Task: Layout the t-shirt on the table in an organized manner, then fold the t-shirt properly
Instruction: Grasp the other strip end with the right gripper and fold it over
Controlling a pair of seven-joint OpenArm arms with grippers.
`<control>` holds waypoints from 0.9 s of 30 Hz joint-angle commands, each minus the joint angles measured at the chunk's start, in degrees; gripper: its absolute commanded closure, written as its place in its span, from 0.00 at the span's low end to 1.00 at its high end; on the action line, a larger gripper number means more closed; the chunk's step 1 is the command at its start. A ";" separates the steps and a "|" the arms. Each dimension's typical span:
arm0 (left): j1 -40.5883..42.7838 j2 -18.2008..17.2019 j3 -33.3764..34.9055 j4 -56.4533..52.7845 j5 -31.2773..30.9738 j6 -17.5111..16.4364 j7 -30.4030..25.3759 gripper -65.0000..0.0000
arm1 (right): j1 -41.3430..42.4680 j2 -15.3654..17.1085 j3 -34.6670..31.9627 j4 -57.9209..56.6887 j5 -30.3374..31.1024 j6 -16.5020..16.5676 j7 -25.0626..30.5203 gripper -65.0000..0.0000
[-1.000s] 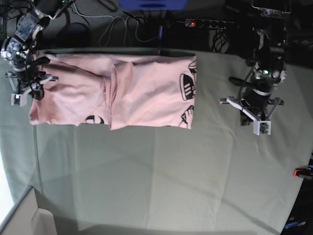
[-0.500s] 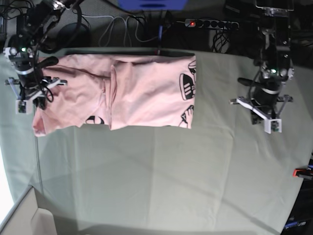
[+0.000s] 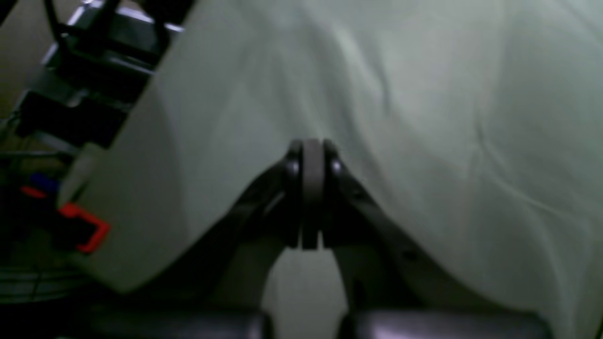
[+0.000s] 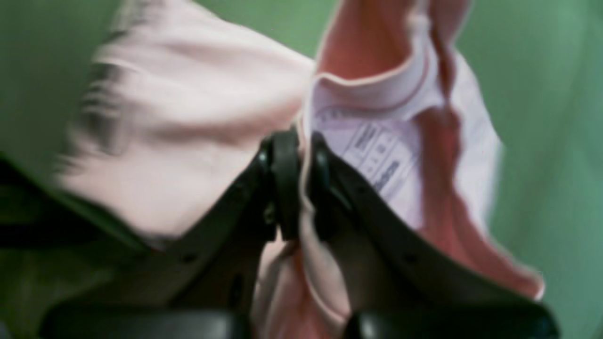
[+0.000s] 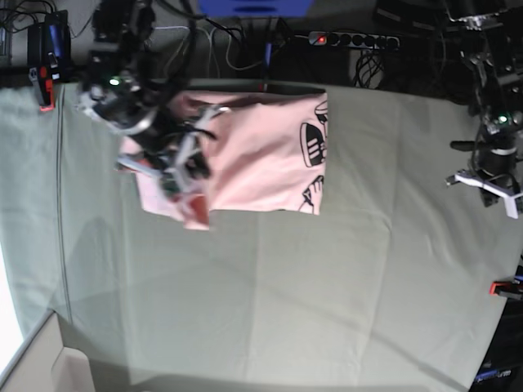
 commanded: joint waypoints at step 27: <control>1.13 -0.35 -11.88 0.75 0.30 -14.97 -0.70 1.00 | 17.08 -0.27 -20.64 -24.25 1.54 0.25 1.86 1.00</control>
